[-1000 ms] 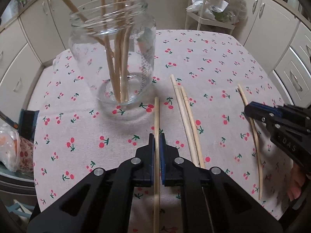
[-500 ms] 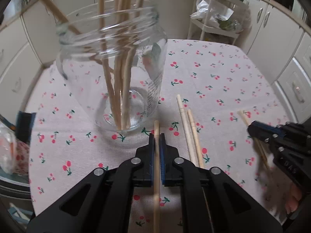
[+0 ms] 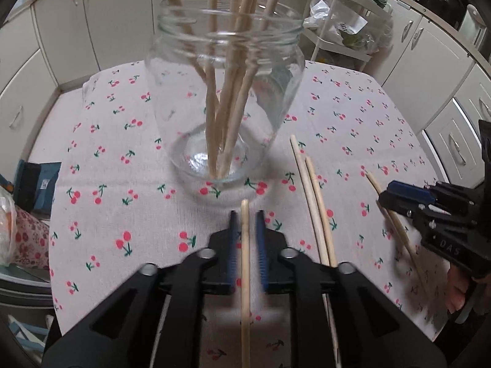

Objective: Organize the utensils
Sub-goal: 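Grasp a wooden stick with the left tool while the right tool grasps another, then lift both held sticks up over the glass jar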

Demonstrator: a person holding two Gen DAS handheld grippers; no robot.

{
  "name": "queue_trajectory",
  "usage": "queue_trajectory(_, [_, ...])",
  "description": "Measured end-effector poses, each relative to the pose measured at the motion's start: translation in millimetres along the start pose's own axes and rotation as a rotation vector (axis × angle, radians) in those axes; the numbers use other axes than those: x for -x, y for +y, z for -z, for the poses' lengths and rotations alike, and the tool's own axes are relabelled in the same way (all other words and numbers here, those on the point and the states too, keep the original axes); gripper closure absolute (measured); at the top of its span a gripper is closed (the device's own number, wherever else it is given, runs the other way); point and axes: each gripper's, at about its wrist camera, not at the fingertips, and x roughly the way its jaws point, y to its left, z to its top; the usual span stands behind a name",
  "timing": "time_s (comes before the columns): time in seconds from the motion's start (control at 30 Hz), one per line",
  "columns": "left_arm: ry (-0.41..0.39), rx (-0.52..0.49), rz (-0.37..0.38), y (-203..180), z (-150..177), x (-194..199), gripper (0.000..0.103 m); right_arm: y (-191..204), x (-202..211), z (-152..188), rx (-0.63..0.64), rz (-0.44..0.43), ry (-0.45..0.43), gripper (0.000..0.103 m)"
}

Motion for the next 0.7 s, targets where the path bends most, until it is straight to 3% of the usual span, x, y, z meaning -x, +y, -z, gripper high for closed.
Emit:
queue_trajectory(0.03, [0.003, -0.002, -0.011, 0, 0, 0, 0.071, 4, 0, 1, 0.028, 0.02, -0.009, 0.08])
queue_trajectory(0.17, [-0.017, -0.058, -0.071, -14, -2, -6, 0.068, 13, -2, 4, 0.093, 0.051, -0.032, 0.095])
queue_trajectory(0.2, [-0.023, -0.073, -0.09, -17, -1, -6, 0.076, 13, -2, 5, 0.09, 0.048, -0.035, 0.097])
queue_trajectory(0.23, [-0.027, -0.083, -0.096, -18, 0, -5, 0.094, 12, -2, 5, 0.077, 0.042, -0.04, 0.097])
queue_trajectory(0.27, [-0.021, -0.076, -0.071, -17, 0, -4, 0.098, 10, -1, 5, 0.061, 0.032, -0.043, 0.097])
queue_trajectory(0.4, [-0.066, -0.033, -0.024, -10, 6, 19, 0.098, -6, -1, 6, -0.053, -0.051, -0.046, 0.098])
queue_trajectory(0.5, [-0.183, 0.013, 0.056, 1, 7, 64, 0.098, -10, -2, 6, -0.087, -0.078, -0.05, 0.098])
queue_trajectory(0.63, [-0.442, 0.04, 0.13, 10, -7, 140, 0.098, -13, -1, 6, -0.112, -0.092, -0.059, 0.098])
queue_trajectory(0.7, [-0.583, 0.06, 0.128, 13, -22, 173, 0.098, -13, 0, 7, -0.121, -0.093, -0.066, 0.098])
